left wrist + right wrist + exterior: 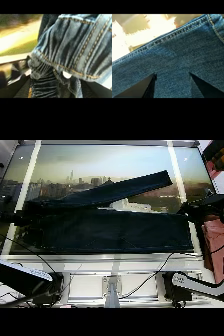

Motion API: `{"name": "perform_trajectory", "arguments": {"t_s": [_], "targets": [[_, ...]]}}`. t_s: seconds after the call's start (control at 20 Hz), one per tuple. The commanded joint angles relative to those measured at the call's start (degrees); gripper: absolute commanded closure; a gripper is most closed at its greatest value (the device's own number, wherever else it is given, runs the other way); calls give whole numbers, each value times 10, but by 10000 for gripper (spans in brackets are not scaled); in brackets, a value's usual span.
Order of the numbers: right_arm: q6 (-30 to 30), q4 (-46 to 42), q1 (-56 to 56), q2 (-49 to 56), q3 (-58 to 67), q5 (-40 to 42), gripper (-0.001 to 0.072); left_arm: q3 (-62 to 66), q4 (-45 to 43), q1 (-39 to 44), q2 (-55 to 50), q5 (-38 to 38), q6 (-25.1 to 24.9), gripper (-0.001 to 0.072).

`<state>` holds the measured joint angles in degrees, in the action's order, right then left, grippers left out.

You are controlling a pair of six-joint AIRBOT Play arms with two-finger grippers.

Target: Fold the clothes and pants, and hang the long-sleeved shirts on hangers.

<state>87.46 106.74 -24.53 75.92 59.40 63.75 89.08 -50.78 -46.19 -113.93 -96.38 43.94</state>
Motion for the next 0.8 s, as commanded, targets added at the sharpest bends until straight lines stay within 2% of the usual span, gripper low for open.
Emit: {"name": "perform_trajectory", "arguments": {"t_s": [0.0, 0.15, 0.5, 0.6, 0.65, 0.75], "targets": [[0, 0, 0, 0, 1, 4, 240, 0, 18, 0, -13, -10, 4, -5], [0, 0, 0, 0, 1, 3, 240, 0, 66, 0, -13, -10, 4, -5], [-11, 1, 0, 0, 1, 3, 241, 0, 42, 35, -15, -10, 2, 13], [-11, 1, 0, 0, 1, 3, 241, 0, 20, 50, -17, 0, 2, 78], [-11, 1, 0, 0, 1, 3, 241, 0, -1, 58, -19, 6, 2, 82], [-11, 1, 0, 0, 1, 3, 241, 0, -37, 73, -20, 28, 2, 224]]}}
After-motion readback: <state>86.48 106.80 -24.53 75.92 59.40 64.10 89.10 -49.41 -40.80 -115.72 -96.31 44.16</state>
